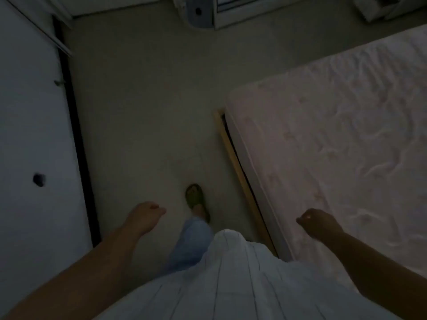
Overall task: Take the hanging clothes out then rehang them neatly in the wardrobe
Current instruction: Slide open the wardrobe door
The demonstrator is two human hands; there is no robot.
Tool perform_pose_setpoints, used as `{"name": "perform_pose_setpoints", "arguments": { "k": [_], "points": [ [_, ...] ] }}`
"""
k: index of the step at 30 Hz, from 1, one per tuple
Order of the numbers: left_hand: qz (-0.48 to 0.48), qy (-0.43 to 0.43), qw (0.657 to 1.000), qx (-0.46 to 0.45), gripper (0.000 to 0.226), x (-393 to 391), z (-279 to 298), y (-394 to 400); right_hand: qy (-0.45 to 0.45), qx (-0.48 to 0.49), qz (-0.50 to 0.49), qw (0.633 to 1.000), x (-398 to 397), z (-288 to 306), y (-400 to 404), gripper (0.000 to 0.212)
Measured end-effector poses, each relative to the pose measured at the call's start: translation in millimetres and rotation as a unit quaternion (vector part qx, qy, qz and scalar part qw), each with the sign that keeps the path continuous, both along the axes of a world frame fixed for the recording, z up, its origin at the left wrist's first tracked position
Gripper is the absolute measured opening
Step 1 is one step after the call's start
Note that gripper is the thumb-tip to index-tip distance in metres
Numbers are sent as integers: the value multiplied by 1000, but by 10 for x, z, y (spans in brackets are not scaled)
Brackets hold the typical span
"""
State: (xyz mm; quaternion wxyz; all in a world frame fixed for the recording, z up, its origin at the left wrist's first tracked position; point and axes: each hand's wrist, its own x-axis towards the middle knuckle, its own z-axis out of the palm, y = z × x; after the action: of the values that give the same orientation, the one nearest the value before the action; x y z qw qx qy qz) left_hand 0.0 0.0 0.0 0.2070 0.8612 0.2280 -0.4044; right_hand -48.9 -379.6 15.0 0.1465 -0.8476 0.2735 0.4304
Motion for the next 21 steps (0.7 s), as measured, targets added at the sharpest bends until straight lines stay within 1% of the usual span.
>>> {"name": "perform_pose_setpoints", "arguments": {
  "k": [2, 5, 8, 11, 15, 19, 21],
  "points": [
    [16, -6, 1000, -16, 45, 359, -35, 183, -8, -8, -35, 999, 279, -65, 86, 38],
    [33, -7, 999, -37, 40, 1058, 22, 455, 3, -13, -49, 999, 814, -16, 309, 40],
    [10, -37, 999, -29, 37, 1763, 176, 698, -9, -12, -58, 998, 1320, 2, 549, 39],
    [-14, -60, 998, -12, 37, 2376, 259, 884, -26, 4, -97, 995, 1796, 13, 757, 39],
    [-10, -74, 997, 3, 35, 2996, 276, 955, -67, 13, -115, 991, 2490, 32, 915, 39],
    [-25, -51, 998, 25, 34, 3507, 240, 893, -82, 24, -122, 989, 3231, -61, 916, 37],
    [-17, -39, 999, 28, 36, 3828, 235, 847, -94, 33, -126, 987, 3662, -137, 881, 37]
  ]
}}
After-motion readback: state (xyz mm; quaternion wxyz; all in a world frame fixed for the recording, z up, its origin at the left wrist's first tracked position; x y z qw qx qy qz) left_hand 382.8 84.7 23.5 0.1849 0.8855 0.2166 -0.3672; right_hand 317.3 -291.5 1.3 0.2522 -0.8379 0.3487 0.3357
